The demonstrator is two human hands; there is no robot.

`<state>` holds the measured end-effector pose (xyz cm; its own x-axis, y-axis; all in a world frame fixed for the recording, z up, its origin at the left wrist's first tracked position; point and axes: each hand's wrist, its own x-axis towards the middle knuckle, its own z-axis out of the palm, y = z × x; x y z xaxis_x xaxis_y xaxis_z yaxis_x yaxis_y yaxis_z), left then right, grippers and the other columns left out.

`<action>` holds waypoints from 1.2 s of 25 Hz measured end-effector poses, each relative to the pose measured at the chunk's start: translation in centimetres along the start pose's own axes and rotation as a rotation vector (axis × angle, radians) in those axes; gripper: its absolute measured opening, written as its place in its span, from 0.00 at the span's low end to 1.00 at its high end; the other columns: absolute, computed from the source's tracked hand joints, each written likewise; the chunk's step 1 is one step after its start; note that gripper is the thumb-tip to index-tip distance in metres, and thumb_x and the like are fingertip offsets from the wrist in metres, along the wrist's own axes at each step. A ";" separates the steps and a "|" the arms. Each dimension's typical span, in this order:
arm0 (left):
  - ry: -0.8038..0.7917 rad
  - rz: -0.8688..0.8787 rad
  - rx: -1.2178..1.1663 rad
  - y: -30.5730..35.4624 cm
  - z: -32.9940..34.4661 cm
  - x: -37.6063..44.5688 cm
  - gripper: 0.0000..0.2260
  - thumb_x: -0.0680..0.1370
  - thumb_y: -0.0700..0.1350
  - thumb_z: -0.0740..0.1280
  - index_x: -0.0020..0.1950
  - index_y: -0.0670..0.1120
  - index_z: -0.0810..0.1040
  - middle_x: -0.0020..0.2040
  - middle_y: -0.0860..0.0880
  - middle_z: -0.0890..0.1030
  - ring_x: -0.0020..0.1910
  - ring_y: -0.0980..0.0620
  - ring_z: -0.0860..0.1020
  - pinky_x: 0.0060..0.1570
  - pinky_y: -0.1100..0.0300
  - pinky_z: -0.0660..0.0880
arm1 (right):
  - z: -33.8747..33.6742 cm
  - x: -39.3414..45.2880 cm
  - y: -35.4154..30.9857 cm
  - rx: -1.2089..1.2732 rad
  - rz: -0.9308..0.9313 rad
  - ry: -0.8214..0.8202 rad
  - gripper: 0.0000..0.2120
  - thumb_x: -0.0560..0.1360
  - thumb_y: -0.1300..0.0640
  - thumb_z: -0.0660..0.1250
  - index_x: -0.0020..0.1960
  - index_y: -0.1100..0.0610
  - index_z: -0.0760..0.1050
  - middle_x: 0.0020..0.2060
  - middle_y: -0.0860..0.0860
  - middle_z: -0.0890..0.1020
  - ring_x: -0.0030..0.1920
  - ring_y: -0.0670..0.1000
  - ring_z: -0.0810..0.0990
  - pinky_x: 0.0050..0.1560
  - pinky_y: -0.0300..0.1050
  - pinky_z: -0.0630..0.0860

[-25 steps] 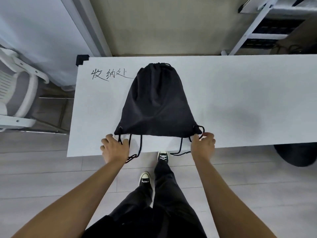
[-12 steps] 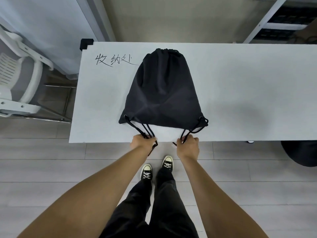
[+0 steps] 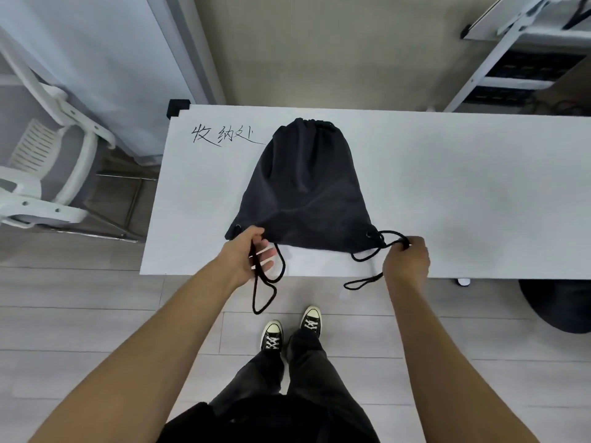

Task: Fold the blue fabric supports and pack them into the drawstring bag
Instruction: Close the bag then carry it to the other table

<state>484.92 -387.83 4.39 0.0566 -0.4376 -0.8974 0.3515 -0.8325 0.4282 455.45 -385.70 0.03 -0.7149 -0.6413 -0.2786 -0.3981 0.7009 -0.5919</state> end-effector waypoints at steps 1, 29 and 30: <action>-0.026 0.027 0.139 1.4 0.4 -1.1 0.06 0.76 0.47 0.71 0.40 0.47 0.77 0.36 0.51 0.82 0.43 0.48 0.83 0.54 0.50 0.76 | -0.5 0.6 -1.5 -0.007 -0.053 0.026 0.12 0.81 0.61 0.56 0.60 0.59 0.74 0.56 0.57 0.79 0.51 0.60 0.76 0.48 0.49 0.68; 0.289 0.370 0.883 3.9 2.0 8.3 0.21 0.85 0.51 0.48 0.76 0.52 0.67 0.65 0.44 0.76 0.61 0.40 0.76 0.64 0.47 0.72 | 7.0 5.5 -4.9 -0.136 -0.357 -0.617 0.31 0.79 0.34 0.49 0.71 0.52 0.69 0.65 0.53 0.78 0.66 0.57 0.76 0.65 0.60 0.73; 0.282 0.387 0.883 3.7 2.1 8.3 0.20 0.85 0.51 0.49 0.76 0.52 0.67 0.64 0.45 0.77 0.61 0.41 0.76 0.64 0.48 0.72 | 7.7 5.5 -4.9 -0.163 -0.409 -0.613 0.27 0.80 0.37 0.51 0.70 0.53 0.70 0.63 0.53 0.79 0.65 0.57 0.76 0.65 0.59 0.73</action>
<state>484.71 -395.24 -1.29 0.2802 -0.7303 -0.6230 -0.5503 -0.6540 0.5192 457.87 -395.03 -4.40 -0.0629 -0.8858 -0.4598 -0.6771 0.3763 -0.6324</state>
